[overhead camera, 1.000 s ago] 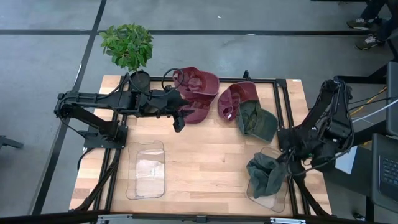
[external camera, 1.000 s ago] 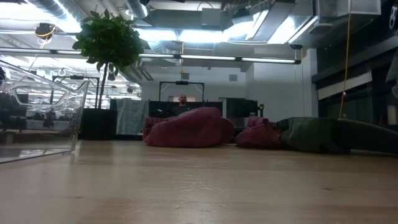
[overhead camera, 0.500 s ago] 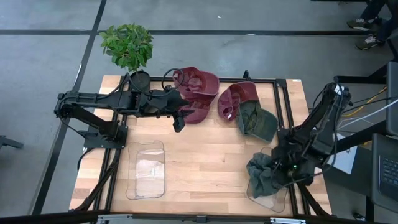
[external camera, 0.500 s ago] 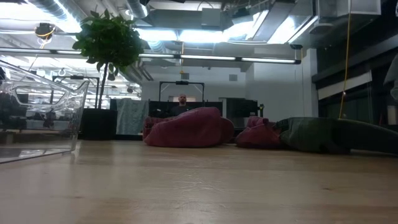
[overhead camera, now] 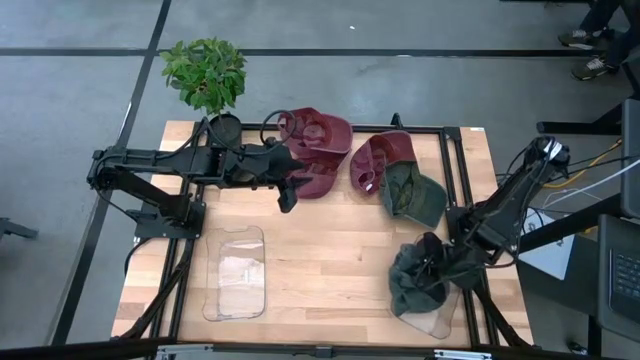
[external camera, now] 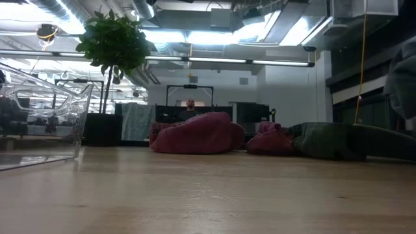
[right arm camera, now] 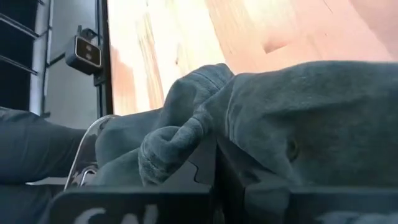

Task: Pick & Place hat
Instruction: Put the left gray cap into the right transparent bin

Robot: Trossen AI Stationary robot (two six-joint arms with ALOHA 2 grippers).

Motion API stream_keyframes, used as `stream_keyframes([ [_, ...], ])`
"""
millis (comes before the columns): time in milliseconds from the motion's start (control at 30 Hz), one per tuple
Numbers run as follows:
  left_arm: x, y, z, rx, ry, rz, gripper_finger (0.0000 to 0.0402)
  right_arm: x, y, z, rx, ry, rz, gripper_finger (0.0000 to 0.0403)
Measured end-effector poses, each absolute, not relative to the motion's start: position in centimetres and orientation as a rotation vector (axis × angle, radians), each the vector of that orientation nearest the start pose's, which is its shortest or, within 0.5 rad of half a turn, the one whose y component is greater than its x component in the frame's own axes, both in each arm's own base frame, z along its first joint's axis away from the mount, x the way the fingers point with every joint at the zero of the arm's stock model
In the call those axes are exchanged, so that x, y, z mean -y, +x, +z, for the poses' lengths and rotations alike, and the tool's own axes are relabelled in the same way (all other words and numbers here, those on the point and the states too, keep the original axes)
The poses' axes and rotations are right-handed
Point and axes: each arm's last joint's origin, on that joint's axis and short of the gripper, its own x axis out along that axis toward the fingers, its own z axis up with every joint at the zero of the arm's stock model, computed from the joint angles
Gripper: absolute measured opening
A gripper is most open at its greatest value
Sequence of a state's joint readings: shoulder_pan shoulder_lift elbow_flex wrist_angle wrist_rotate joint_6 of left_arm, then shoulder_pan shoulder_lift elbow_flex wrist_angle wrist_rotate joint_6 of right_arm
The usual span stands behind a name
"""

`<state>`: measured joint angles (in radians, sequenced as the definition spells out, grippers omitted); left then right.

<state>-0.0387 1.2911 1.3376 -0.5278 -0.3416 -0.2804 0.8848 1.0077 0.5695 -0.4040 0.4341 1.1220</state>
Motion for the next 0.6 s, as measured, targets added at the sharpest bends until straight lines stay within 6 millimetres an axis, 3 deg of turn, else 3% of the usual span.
stream_keyframes([
  [233, 0.2, 27.3, 38.4, -0.456, -0.105, 0.306, 0.0182, -13.4, 13.8, 20.5, -0.78, 0.649, 0.009, 0.001],
  [367, 0.2, 27.2, 38.1, -0.5, -0.041, 0.294, 0.0182, -13.0, 14.2, 20.3, -0.877, 0.712, 0.037, 0.0012],
  [600, 0.1, 26.9, 37.6, -0.557, 0.016, 0.322, 0.0182, -11.9, 15.1, 20.3, -0.994, 0.875, 0.055, 0.0074],
])
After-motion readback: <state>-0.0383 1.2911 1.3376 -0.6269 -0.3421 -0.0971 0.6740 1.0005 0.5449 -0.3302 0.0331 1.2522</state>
